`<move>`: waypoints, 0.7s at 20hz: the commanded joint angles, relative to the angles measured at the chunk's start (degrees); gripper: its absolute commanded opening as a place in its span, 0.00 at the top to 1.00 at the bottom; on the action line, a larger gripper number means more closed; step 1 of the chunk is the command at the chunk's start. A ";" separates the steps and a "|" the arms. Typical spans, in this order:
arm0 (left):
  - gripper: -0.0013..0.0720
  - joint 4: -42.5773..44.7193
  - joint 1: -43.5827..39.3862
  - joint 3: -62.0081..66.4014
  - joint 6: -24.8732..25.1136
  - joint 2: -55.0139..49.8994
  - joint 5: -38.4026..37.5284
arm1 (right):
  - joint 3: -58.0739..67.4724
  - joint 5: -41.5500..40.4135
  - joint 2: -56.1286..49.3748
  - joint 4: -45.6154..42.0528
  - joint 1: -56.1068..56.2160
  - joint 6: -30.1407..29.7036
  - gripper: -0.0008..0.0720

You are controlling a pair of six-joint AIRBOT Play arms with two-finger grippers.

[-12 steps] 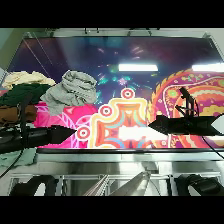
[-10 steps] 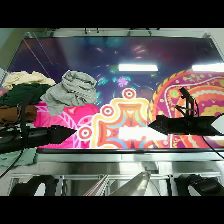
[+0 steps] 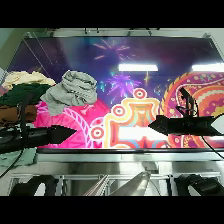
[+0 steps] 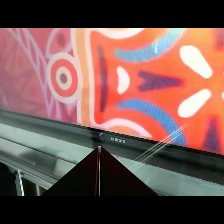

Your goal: Fold the shirts.

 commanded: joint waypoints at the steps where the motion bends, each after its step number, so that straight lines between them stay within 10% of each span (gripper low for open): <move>1: 0.96 0.00 0.07 0.00 0.00 0.04 0.15 | -0.02 -1.55 -0.35 0.02 0.04 0.02 0.97; 8: 0.96 -0.48 0.09 0.09 1.66 0.02 11.74 | -0.04 -3.76 -2.82 0.44 0.04 0.00 0.97; 12: 0.92 22.60 3.93 9.22 -5.25 -7.21 25.70 | 0.42 -9.53 -5.66 0.44 -0.68 -5.88 0.97; 13: 0.54 26.08 6.99 12.87 -5.22 -11.34 25.90 | 0.85 -9.84 -6.54 0.44 -1.73 -7.45 0.90; 14: 0.16 27.32 10.25 16.06 -5.22 -15.56 25.16 | 1.36 -10.03 -7.41 0.42 -3.34 -9.09 0.56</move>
